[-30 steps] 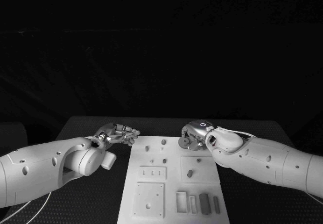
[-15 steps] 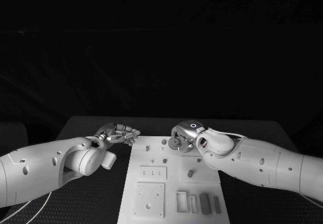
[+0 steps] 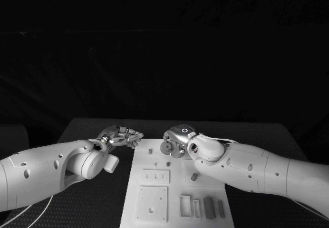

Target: Assemble the parts on the task board

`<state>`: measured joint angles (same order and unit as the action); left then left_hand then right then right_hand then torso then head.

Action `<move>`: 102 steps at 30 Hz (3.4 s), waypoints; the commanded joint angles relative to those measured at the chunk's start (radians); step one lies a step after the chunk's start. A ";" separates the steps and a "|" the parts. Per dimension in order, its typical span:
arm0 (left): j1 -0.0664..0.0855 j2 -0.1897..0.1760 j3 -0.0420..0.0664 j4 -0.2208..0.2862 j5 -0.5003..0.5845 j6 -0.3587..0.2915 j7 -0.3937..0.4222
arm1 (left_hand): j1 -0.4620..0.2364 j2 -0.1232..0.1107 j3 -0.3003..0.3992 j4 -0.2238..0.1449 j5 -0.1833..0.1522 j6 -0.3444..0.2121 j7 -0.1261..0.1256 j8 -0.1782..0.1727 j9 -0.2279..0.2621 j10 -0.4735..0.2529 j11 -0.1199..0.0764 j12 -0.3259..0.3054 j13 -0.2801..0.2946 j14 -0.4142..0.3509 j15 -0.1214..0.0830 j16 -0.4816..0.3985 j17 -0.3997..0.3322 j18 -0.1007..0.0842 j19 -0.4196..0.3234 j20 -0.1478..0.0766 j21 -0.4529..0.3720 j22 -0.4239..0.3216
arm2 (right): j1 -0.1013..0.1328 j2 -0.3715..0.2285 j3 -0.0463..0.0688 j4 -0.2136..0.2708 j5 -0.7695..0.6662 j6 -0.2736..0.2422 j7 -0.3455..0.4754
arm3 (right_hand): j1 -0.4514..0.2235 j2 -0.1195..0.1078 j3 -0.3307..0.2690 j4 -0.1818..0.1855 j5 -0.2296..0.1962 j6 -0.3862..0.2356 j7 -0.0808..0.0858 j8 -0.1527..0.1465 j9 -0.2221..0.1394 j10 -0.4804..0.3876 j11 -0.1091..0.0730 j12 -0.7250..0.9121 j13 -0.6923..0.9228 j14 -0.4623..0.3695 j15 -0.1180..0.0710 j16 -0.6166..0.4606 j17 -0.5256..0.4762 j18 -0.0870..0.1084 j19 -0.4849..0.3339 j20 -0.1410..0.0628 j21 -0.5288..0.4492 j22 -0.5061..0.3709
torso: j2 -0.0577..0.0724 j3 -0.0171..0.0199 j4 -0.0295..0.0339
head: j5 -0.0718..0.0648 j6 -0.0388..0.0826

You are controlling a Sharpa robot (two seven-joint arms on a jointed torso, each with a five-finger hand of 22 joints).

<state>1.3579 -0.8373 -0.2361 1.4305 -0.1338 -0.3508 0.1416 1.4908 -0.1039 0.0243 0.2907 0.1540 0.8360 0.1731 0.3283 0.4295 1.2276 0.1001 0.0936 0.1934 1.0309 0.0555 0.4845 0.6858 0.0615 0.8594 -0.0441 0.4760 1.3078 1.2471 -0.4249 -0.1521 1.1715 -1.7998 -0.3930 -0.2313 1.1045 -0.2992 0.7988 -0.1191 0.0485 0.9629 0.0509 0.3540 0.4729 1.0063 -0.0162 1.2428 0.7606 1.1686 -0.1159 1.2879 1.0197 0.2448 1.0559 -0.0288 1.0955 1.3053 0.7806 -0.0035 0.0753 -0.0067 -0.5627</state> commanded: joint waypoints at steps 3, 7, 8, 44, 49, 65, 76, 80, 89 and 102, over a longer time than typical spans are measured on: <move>0.001 0.006 0.001 0.002 -0.002 0.009 0.006 | -0.001 0.009 -0.004 0.000 -0.005 0.002 0.003 -0.005 0.001 -0.003 0.005 -0.007 0.001 0.006 0.001 -0.003 0.002 0.012 -0.009 0.001 0.005 0.012 | -0.015 0.028 -0.001 -0.034 -0.019 0.001 -0.005 | -0.007 0.002 -0.002 0.001 0.002 0.061 0.043 -0.003 0.047 0.009 0.001 -0.001 -0.003 0.005 -0.002 0.003 -0.002 0.017 0.007 0.000 0.003 -0.002 | 0.000 -0.0002 0.0001 | -0.001 -0.001; 0.001 0.008 0.002 0.002 -0.002 0.010 0.006 | -0.001 0.009 -0.004 0.000 -0.005 0.002 0.003 -0.005 0.001 -0.003 0.005 -0.007 0.001 0.006 0.001 -0.003 0.002 0.012 -0.009 0.001 0.005 0.012 | -0.020 0.040 -0.001 -0.044 -0.019 0.002 -0.002 | -0.007 0.002 0.000 0.001 0.002 0.060 0.044 -0.003 0.047 0.010 0.001 -0.002 -0.003 0.005 -0.002 0.002 -0.002 0.017 0.007 0.000 0.003 -0.002 | 0.000 -0.0001 0.0013 | 0.001 -0.003; 0.001 0.008 0.002 0.002 -0.002 0.010 0.006 | -0.001 0.009 -0.004 0.000 -0.005 0.002 0.003 -0.005 0.001 -0.003 0.005 -0.007 0.001 0.006 0.001 -0.003 0.002 0.012 -0.009 0.001 0.005 0.012 | -0.021 0.043 -0.001 -0.047 -0.020 0.002 -0.002 | -0.007 0.002 0.000 0.001 0.002 0.060 0.044 -0.003 0.047 0.010 0.001 -0.002 -0.003 0.005 -0.002 0.002 -0.002 0.017 0.007 0.000 0.003 -0.002 | 0.000 -0.0004 0.0017 | 0.002 -0.003; 0.002 0.014 0.004 0.001 -0.002 0.008 0.005 | -0.001 0.008 -0.005 0.000 -0.005 0.002 0.003 -0.006 0.002 -0.004 0.005 -0.008 0.002 0.006 0.001 -0.005 0.003 0.012 -0.009 0.001 0.005 0.011 | -0.029 0.093 -0.009 -0.127 -0.008 0.032 0.006 | -0.012 0.000 -0.008 -0.041 0.001 -0.052 0.079 -0.075 0.024 -0.013 0.034 -0.013 -0.012 -0.009 0.026 -0.014 -0.008 0.017 -0.005 -0.002 -0.009 -0.010 | -0.001 0.0024 -0.0024 | 0.014 -0.008; 0.002 0.015 0.004 0.001 -0.002 0.007 0.005 | -0.001 0.008 -0.005 0.000 -0.005 0.002 0.003 -0.006 0.002 -0.004 0.005 -0.008 0.002 0.006 0.001 -0.005 0.003 0.012 -0.009 0.001 0.005 0.011 | -0.029 0.093 -0.009 -0.131 -0.008 0.051 -0.002 | -0.018 0.000 -0.017 -0.051 0.000 -0.082 0.093 -0.091 0.016 -0.024 0.047 -0.013 -0.014 -0.017 0.039 -0.017 -0.009 0.017 -0.012 0.003 -0.014 -0.012 | 0.000 0.0021 -0.0030 | 0.013 -0.008; 0.002 0.015 0.004 -0.001 -0.002 0.008 0.005 | -0.003 0.008 -0.005 0.001 -0.005 0.002 0.003 -0.007 0.002 -0.004 0.005 -0.008 0.003 0.006 0.002 -0.006 0.004 0.011 -0.009 0.002 0.005 0.011 | -0.029 0.084 -0.010 -0.120 0.002 0.061 0.004 | -0.024 0.001 -0.022 -0.052 0.000 -0.084 0.097 -0.091 0.016 -0.032 0.051 -0.012 -0.015 -0.023 0.044 -0.019 -0.009 0.017 -0.016 0.008 -0.017 -0.014 | -0.001 0.0017 -0.0020 | 0.015 -0.011; 0.002 0.014 0.004 -0.001 -0.002 0.008 0.005 | -0.003 0.008 -0.005 0.000 -0.005 0.002 0.003 -0.007 0.003 -0.004 0.005 -0.009 0.003 0.006 0.002 -0.006 0.004 0.011 -0.009 0.002 0.005 0.011 | -0.029 0.079 -0.011 -0.115 -0.004 0.051 0.001 | -0.025 0.000 -0.025 -0.047 0.000 -0.033 0.080 -0.060 0.032 -0.029 0.036 -0.006 -0.017 -0.019 0.030 -0.016 -0.009 0.017 -0.013 0.009 -0.013 -0.014 | 0.000 0.0020 -0.0028 | 0.017 -0.013; 0.002 0.014 0.004 -0.001 -0.002 0.009 0.005 | -0.003 0.008 -0.005 0.000 -0.005 0.002 0.003 -0.007 0.003 -0.004 0.005 -0.009 0.003 0.006 0.002 -0.006 0.004 0.011 -0.009 0.002 0.005 0.011 | -0.029 0.079 -0.012 -0.109 -0.003 0.049 0.001 | -0.032 0.000 -0.039 -0.055 0.000 -0.035 0.079 -0.060 0.034 -0.030 0.035 -0.006 -0.018 -0.020 0.028 -0.016 -0.010 0.017 -0.015 0.009 -0.012 -0.013 | -0.001 0.0022 -0.0028 | 0.016 -0.013; 0.002 0.013 0.004 -0.001 -0.002 0.008 0.005 | -0.003 0.009 -0.005 0.000 -0.005 0.002 0.003 -0.007 0.003 -0.004 0.005 -0.009 0.003 0.006 0.002 -0.007 0.005 0.011 -0.009 0.001 0.005 0.011 | -0.030 0.080 -0.013 -0.104 -0.003 0.043 0.000 | -0.035 0.000 -0.049 -0.063 0.000 -0.041 0.080 -0.063 0.034 -0.032 0.035 -0.006 -0.020 -0.021 0.028 -0.017 -0.010 0.017 -0.016 0.009 -0.013 -0.013 | 0.000 0.0019 -0.0029 | 0.016 -0.014; 0.002 0.012 0.004 -0.001 -0.002 0.005 0.007 | -0.003 0.008 -0.005 0.000 -0.005 0.002 0.003 -0.008 0.003 -0.004 0.005 -0.009 0.004 0.007 0.001 -0.007 0.005 0.012 -0.009 0.001 0.005 0.011 | -0.030 0.079 -0.014 -0.109 -0.004 0.047 0.001 | -0.042 -0.001 -0.067 -0.079 0.001 -0.089 0.094 -0.089 0.025 -0.039 0.049 -0.006 -0.023 -0.025 0.040 -0.020 -0.013 0.017 -0.021 0.010 -0.016 -0.016 | -0.001 0.0016 -0.0033 | 0.015 -0.016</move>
<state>1.3581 -0.8265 -0.2332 1.4277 -0.1340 -0.3513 0.1404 1.4908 -0.1039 0.0243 0.2907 0.1540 0.8360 0.1731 0.3246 0.4314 1.2276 0.1001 0.0898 0.1953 1.0308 0.0554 0.4844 0.6899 0.0600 0.8559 -0.0406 0.4760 1.3078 1.2230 -0.3444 -0.1619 1.0676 -1.7979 -0.3762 -0.2264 1.0709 -0.2970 0.7368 -0.1971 0.0465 0.8940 0.1309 0.2709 0.4984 0.9719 0.0285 1.2330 0.7395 1.1449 -0.0782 1.2716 1.0080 0.2324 1.0427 -0.0197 1.0838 1.2905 0.7800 -0.0015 0.0726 0.0085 -0.5790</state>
